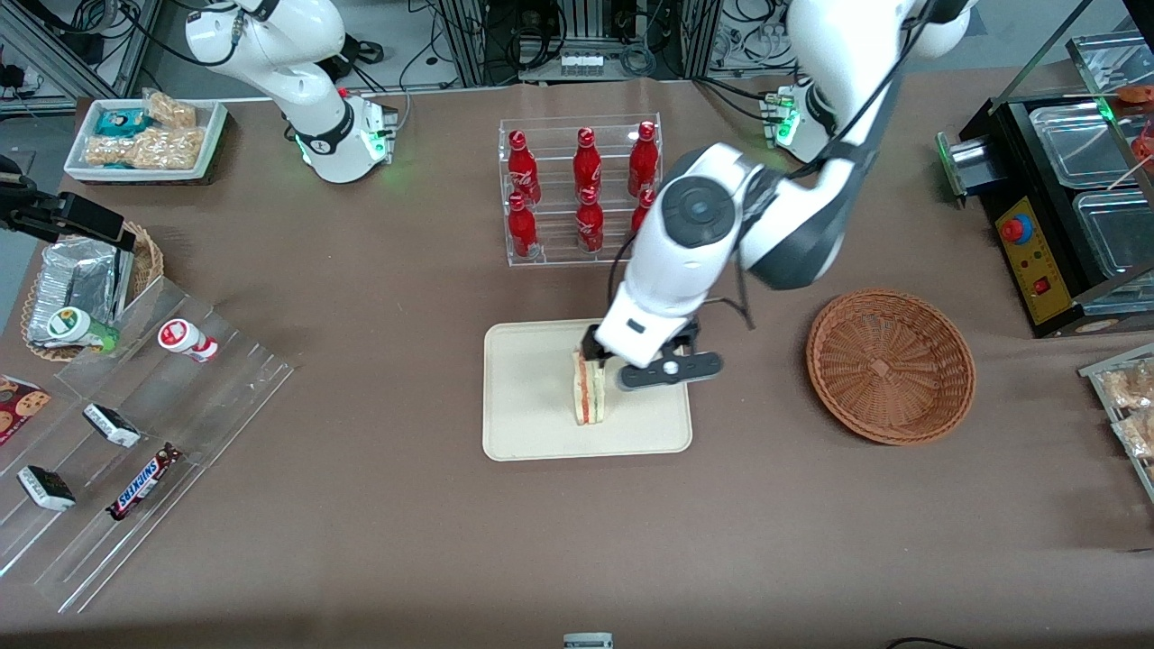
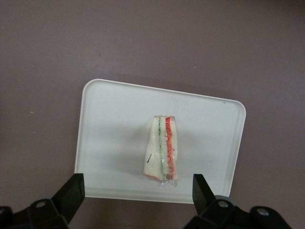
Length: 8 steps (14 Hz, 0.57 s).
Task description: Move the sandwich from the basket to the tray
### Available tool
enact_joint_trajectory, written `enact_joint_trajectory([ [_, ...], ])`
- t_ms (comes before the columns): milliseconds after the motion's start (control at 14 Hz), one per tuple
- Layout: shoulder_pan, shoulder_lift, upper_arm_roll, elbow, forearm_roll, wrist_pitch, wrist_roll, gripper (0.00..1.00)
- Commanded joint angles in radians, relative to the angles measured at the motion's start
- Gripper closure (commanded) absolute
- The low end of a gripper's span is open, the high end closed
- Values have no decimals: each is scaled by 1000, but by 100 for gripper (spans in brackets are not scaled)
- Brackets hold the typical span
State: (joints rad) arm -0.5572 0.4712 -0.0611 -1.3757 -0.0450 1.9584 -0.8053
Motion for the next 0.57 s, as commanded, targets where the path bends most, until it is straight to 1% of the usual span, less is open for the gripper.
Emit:
enact_joint_trajectory([
  [0,84,-66,-5,-46,13,-93,35,0],
  [286,253,-183,-5,-146,2,-177,311,0],
  [500,362,-258,-5,-148,2,-312,521,0],
])
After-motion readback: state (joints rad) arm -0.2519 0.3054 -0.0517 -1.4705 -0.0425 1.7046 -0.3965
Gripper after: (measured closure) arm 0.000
